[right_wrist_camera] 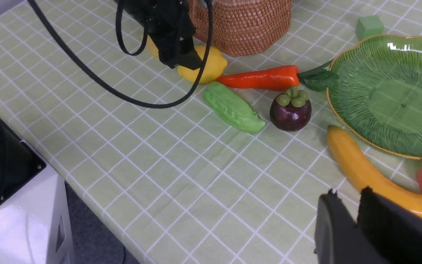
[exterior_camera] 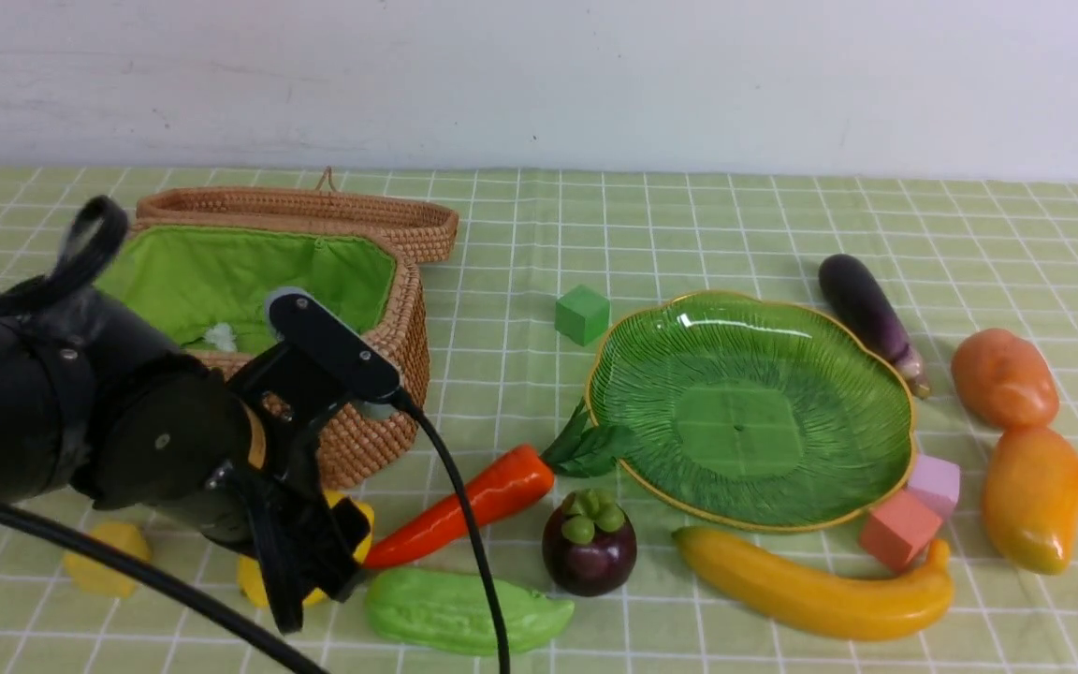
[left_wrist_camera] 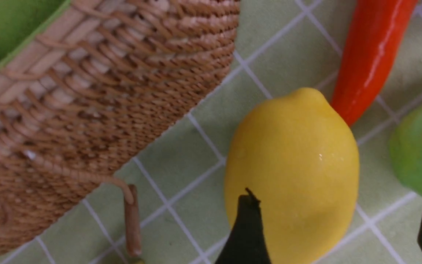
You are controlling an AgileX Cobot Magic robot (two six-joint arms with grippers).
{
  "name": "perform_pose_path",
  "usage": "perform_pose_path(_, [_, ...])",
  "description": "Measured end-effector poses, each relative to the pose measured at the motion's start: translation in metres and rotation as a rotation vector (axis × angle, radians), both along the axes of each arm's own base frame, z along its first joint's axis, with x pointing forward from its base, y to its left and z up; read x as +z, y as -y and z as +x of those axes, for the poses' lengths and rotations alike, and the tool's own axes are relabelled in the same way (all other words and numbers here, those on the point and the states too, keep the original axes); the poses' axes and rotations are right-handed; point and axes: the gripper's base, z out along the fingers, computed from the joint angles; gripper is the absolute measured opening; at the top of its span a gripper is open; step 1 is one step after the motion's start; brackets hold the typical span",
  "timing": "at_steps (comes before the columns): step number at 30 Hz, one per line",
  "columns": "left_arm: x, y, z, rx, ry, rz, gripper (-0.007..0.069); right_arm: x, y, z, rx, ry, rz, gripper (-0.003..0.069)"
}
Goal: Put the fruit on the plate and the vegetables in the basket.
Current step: Grab a lemon with your left arm and place it on the plate on the right
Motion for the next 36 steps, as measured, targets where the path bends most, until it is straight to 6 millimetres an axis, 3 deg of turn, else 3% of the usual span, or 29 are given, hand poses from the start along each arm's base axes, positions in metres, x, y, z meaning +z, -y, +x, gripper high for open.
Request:
perform_pose_path(10, [-0.033, 0.004, 0.017, -0.012, -0.022, 0.076, 0.0568, 0.005, 0.000, 0.000, 0.006, 0.054, 0.006, 0.0121])
perform_pose_path(18, [-0.037, 0.007, 0.022, -0.029, -0.009, 0.076, 0.0571, 0.024, 0.002, -0.011, 0.020, 0.133, 0.007, 0.0128])
perform_pose_path(23, [-0.037, 0.007, 0.022, -0.028, -0.011, 0.080, 0.0535, 0.027, 0.003, -0.016, 0.032, 0.134, 0.001, 0.0130])
perform_pose_path(36, [-0.031, 0.002, 0.016, 0.008, -0.046, 0.088, 0.0531, 0.033, 0.004, -0.017, 0.013, 0.170, 0.007, 0.0142])
